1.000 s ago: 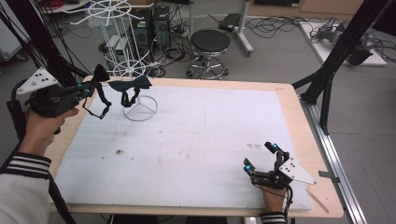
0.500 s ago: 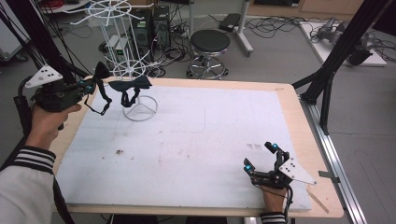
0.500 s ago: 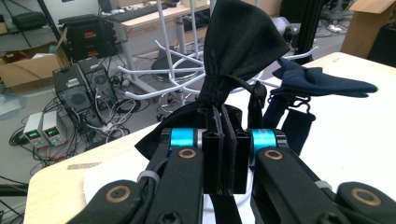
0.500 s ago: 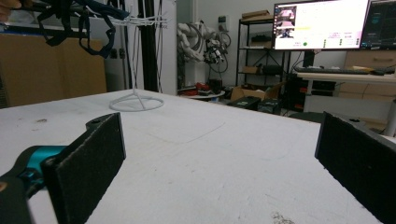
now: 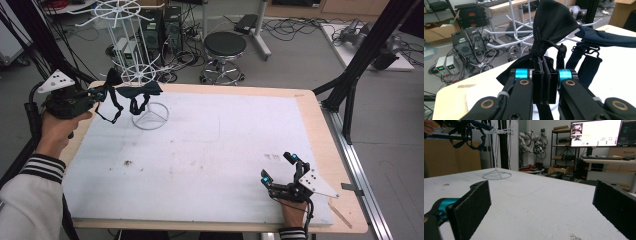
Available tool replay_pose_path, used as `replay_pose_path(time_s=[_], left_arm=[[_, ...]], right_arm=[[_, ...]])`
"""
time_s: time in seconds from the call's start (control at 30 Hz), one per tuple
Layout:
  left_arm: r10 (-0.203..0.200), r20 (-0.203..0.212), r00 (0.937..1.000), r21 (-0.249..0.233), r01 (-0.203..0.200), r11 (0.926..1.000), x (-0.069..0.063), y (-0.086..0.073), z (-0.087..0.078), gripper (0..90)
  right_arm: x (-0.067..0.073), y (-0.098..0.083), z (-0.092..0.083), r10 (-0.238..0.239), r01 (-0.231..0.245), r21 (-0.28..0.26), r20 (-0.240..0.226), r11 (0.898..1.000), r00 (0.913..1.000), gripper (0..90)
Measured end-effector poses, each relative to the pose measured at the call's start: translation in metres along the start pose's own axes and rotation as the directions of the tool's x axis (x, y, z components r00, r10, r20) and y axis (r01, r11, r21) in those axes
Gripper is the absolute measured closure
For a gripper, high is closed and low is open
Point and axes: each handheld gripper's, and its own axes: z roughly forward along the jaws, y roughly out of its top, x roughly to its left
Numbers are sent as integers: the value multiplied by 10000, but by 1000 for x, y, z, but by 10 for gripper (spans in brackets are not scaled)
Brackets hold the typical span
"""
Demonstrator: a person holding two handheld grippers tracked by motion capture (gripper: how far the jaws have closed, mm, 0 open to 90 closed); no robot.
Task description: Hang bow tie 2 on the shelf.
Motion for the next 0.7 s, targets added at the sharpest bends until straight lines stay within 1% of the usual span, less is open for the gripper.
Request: replay_pose_path(time_s=[0.1, 0.17, 0.2, 0.37, 0.7], left_arm=[[-66, -11, 10000, -40, 66, 10000, 1, -2, 1, 869], [-29, -44, 10000, 72, 29, 10000, 1, -3, 2, 869], [-82, -23, 10000, 28, 82, 10000, 0, -4, 3, 869], [-8, -46, 10000, 117, 9, 9999, 0, -5, 6, 869], [-22, -143, 9999, 213, 25, 9998, -2, -10, 13, 869]], right_arm=[[0, 0, 0, -12, 12, -1, -1, 10000, 10000, 9], [0, 0, 0, 2, -2, 0, -3, 10000, 10000, 9], [0, 0, 0, -8, 8, -1, -4, 10000, 10000, 9], [0, 0, 0, -7, 7, -2, -3, 10000, 10000, 9], [0, 0, 0, -14, 14, -7, -3, 10000, 10000, 9]])
